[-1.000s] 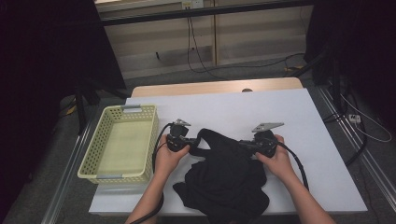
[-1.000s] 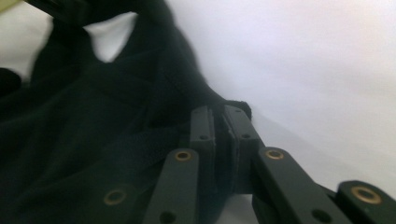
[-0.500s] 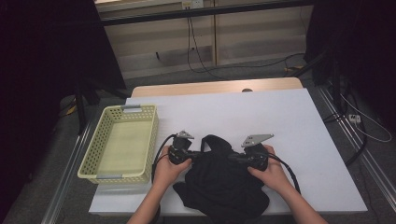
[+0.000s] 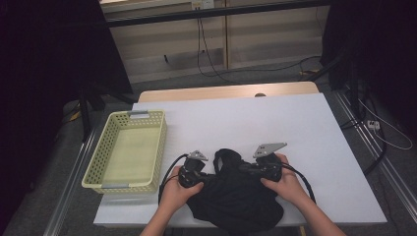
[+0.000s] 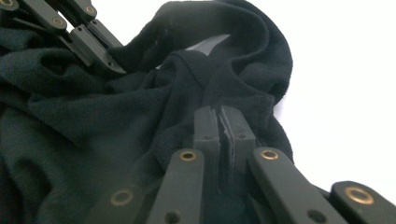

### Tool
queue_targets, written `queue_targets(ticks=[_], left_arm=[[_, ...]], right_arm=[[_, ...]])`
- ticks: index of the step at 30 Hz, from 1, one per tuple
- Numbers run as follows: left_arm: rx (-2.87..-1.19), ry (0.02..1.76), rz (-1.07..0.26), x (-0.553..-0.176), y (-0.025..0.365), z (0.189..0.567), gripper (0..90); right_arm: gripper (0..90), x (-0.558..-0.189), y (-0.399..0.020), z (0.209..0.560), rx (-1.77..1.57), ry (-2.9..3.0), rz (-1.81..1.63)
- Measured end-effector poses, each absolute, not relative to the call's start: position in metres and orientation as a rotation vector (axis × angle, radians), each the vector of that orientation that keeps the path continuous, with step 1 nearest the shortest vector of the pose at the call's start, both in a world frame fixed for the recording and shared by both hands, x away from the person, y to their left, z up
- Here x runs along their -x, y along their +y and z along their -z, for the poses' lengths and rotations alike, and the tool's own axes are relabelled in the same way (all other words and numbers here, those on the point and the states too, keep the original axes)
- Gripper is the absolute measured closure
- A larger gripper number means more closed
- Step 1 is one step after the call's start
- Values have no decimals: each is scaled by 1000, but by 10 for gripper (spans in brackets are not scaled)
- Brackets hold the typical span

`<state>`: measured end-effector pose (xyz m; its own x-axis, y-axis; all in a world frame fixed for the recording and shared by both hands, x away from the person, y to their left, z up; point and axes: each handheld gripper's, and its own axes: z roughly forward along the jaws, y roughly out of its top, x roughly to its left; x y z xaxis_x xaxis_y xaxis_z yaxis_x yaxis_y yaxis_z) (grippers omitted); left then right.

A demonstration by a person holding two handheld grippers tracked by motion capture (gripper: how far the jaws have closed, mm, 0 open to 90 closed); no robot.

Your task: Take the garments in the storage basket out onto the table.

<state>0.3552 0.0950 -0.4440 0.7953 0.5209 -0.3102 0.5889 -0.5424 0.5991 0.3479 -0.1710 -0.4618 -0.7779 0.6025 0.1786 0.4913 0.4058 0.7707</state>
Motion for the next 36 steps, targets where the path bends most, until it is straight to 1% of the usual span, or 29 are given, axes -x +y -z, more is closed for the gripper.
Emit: queue_targets(ticks=[7, 11, 14, 15, 18, 22, 27, 32, 34, 36], left_arm=[[-2285, 763, 166, -332, 92, 442, 852], [-2284, 737, 223, -314, 92, 441, 854], [-2304, 705, 229, -299, 90, 438, 855], [-2312, 706, 210, -297, 90, 436, 855], [-2280, 719, 233, -301, 93, 435, 855], [-2284, 753, 170, -309, 95, 434, 855], [-2277, 794, 94, -321, 98, 429, 858], [-2242, 849, 55, -340, 102, 425, 859], [-2244, 865, 10, -346, 104, 423, 859], [-2213, 887, 14, -351, 107, 422, 859]], right_arm=[[864, -338, -158, 460, -875, 2602, -1324], [864, -327, -150, 458, -796, 2666, -1340], [864, -315, -147, 458, -762, 2712, -1371], [864, -310, -147, 458, -750, 2720, -1379], [862, -305, -149, 457, -739, 2749, -1392], [842, -309, -156, 452, -779, 2630, -1386], [857, -321, -165, 446, -926, 2445, -1287], [857, -332, -163, 456, -952, 2501, -1185], [858, -333, -162, 460, -946, 2515, -1196], [861, -332, -161, 460, -935, 2543, -1223]])
